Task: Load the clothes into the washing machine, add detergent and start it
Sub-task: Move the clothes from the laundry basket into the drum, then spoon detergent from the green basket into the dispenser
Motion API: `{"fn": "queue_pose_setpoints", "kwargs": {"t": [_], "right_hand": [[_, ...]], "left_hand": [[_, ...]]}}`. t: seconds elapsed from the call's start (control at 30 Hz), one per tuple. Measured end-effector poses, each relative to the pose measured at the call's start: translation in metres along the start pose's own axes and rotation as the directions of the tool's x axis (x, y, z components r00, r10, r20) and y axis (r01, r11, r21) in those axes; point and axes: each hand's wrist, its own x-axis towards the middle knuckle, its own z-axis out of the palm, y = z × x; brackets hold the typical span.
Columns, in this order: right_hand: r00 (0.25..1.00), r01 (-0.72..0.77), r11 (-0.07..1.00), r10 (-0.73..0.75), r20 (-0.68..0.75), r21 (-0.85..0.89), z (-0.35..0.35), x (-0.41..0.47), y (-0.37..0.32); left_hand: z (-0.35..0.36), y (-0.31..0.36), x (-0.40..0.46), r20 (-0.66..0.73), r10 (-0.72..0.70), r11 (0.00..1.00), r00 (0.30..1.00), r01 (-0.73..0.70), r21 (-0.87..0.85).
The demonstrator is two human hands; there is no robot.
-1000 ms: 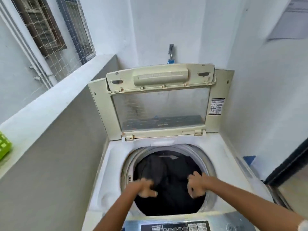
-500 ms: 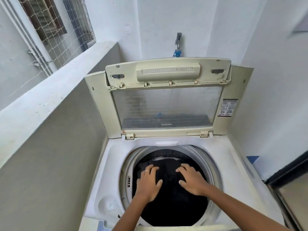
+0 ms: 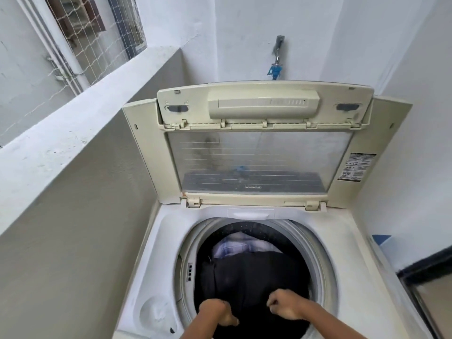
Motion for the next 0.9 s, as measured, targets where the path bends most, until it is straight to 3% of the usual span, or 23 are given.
{"fn": "queue_pose_setpoints", "kwargs": {"t": [0.1,0.17,0.2,0.27,0.37,0.43,0.5,0.6,0.67,0.9], "right_hand": [[0.991,0.055,0.944,-0.011,-0.134,0.326,-0.023,-0.008,-0.016],[0.982,0.093,0.805,0.022,-0.187,0.586,-0.042,-0.009,-0.024],[0.977,0.117,0.727,0.037,-0.209,0.676,-0.051,-0.009,-0.028],[0.964,0.186,0.555,0.056,-0.260,0.811,-0.069,-0.005,-0.037],[0.962,0.242,0.242,0.067,-0.265,0.940,-0.092,-0.002,-0.056],[0.968,0.243,0.060,0.056,-0.246,0.968,-0.103,0.000,-0.066],[0.973,0.229,-0.081,0.051,-0.225,0.970,-0.112,0.003,-0.073],[0.974,0.226,-0.211,0.065,-0.217,0.951,-0.115,0.006,-0.081],[0.971,0.238,-0.270,0.076,-0.226,0.933,-0.114,0.009,-0.086],[0.969,0.235,-0.342,0.150,-0.194,0.910,-0.114,0.018,-0.090]], "left_hand": [[-0.020,0.008,-0.015,-0.303,-0.044,0.987,0.952,-0.005,-0.160],[-0.043,0.009,-0.024,-0.444,-0.030,0.929,0.896,-0.139,-0.344],[-0.055,0.010,-0.026,-0.474,-0.010,0.847,0.881,-0.244,-0.472],[-0.078,0.017,-0.033,-0.495,-0.021,0.489,0.868,-0.423,-0.763],[-0.109,0.026,-0.042,-0.430,-0.058,-0.033,0.901,-0.432,-0.901],[-0.125,0.030,-0.042,-0.434,-0.034,-0.271,0.901,-0.426,-0.863],[-0.137,0.033,-0.042,-0.434,-0.026,-0.437,0.901,-0.401,-0.806],[-0.144,0.038,-0.036,-0.380,-0.077,-0.578,0.922,-0.352,-0.736],[-0.145,0.041,-0.029,-0.350,-0.113,-0.622,0.930,-0.341,-0.705],[-0.143,0.041,-0.019,-0.327,-0.126,-0.644,0.937,-0.328,-0.692]]}}
